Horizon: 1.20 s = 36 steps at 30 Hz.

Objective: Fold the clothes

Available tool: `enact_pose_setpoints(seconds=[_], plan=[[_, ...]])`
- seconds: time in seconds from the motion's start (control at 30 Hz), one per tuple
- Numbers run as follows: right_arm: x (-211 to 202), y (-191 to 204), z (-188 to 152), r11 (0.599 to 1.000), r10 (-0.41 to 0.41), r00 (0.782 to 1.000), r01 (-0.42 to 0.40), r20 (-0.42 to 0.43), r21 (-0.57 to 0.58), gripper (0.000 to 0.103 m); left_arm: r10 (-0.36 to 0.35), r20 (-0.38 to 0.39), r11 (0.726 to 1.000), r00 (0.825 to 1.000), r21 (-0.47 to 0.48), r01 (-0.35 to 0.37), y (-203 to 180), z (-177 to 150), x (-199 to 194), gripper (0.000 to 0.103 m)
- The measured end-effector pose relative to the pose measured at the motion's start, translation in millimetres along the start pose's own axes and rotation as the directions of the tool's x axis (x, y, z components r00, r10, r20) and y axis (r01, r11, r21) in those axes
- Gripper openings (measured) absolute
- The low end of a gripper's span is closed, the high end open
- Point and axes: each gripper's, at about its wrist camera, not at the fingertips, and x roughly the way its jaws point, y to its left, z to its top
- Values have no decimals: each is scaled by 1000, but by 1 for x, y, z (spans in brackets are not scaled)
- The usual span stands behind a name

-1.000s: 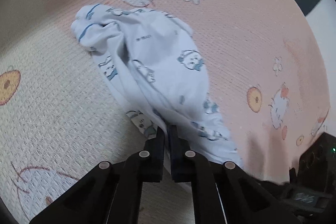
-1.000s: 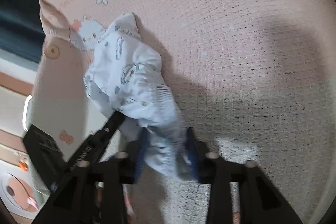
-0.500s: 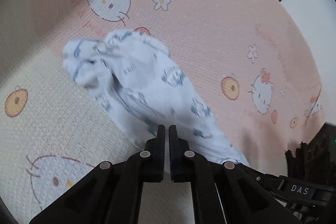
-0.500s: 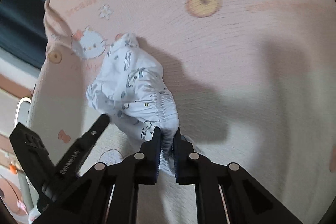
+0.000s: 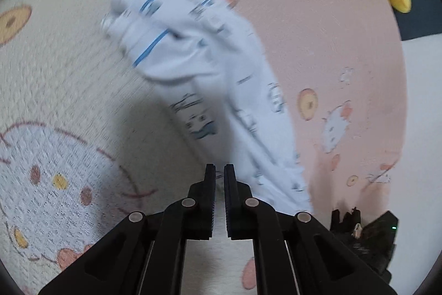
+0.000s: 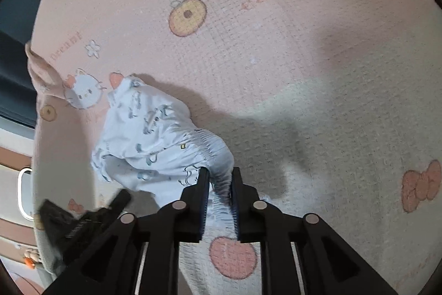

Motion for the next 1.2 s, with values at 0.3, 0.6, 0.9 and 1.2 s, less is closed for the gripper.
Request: enact_pose_setpoints(seconds=[0.3,0.6,0.9,1.2], plan=[[0,-4,1,1000,4,1000,-5,19,22,28,-104,85,980,991,-161,116,35,-23,9,5],[6,-6,-2,999,27,999,-27,-18,27,49,-263,94,858,960,-433,278,57,-23,9,26],[14,-10,-1,998,49,998,-47,-42,33,50,-182,188,926,965,-298,233,31,-3,-6,68],[24,-9,-2,1000,21,998,-21,-61,-10,50,-13,193,998,981,-55,24,-4,-6,12,56]])
